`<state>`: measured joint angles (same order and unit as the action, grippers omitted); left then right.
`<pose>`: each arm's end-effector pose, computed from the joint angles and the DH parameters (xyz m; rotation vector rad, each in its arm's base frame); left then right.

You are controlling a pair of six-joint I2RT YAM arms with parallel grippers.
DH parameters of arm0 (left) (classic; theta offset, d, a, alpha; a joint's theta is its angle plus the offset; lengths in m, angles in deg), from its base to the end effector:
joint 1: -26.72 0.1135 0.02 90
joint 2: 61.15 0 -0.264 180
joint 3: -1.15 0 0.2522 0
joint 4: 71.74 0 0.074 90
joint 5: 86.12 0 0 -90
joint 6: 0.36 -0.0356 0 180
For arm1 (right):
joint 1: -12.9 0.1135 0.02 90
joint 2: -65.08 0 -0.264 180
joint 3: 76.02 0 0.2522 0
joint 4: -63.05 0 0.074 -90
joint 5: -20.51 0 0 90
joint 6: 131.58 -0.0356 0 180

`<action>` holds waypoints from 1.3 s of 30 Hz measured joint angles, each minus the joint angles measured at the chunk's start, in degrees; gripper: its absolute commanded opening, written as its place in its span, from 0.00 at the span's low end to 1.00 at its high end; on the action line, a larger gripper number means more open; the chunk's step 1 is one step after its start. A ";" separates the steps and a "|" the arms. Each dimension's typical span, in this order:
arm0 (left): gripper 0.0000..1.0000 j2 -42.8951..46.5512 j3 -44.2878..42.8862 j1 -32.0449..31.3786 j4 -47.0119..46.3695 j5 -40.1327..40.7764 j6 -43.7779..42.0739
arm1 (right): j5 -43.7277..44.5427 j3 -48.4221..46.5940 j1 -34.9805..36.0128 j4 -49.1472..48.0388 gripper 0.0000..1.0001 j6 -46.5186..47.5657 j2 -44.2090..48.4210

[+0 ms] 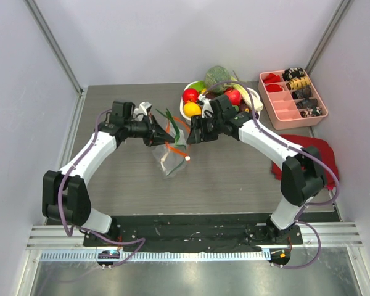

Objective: Place the food in the zip-top bag and seal the zipper
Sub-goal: Adjust the zipper food storage bag at the center of the board.

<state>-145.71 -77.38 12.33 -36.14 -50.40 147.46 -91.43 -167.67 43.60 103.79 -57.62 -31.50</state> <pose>0.2995 -0.1067 0.2869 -0.3861 2.5083 -1.6788 0.3168 0.2036 0.2775 -0.5045 2.4053 0.8319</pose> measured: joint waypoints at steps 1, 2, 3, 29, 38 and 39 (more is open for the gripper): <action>0.00 0.09 0.07 0.00 0.00 0.00 -0.22 | -0.83 0.00 0.04 -0.35 0.29 -0.50 -0.52; 0.00 0.20 0.13 0.00 0.22 0.02 -0.61 | -1.77 0.00 0.04 -0.79 0.06 -0.96 -0.90; 0.00 0.33 0.15 0.00 0.61 0.13 -1.40 | -2.80 0.00 0.04 -1.29 0.01 -1.49 -1.14; 0.00 5.09 -20.63 -9.44 41.33 38.71 -43.85 | -14.71 -6.23 5.01 -0.48 0.01 -5.16 7.02; 0.00 6.84 -21.51 -9.33 40.92 39.30 -43.50 | -8.20 -6.40 -1.70 5.70 0.46 1.81 5.55; 0.00 6.36 -21.86 -9.33 40.81 39.10 -43.50 | -8.04 -6.58 -2.21 6.29 0.47 2.45 4.96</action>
<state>-139.35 -99.24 2.99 4.67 -11.30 103.97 -99.47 -174.25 41.39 110.09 -55.17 -26.54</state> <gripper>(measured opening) 0.021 0.327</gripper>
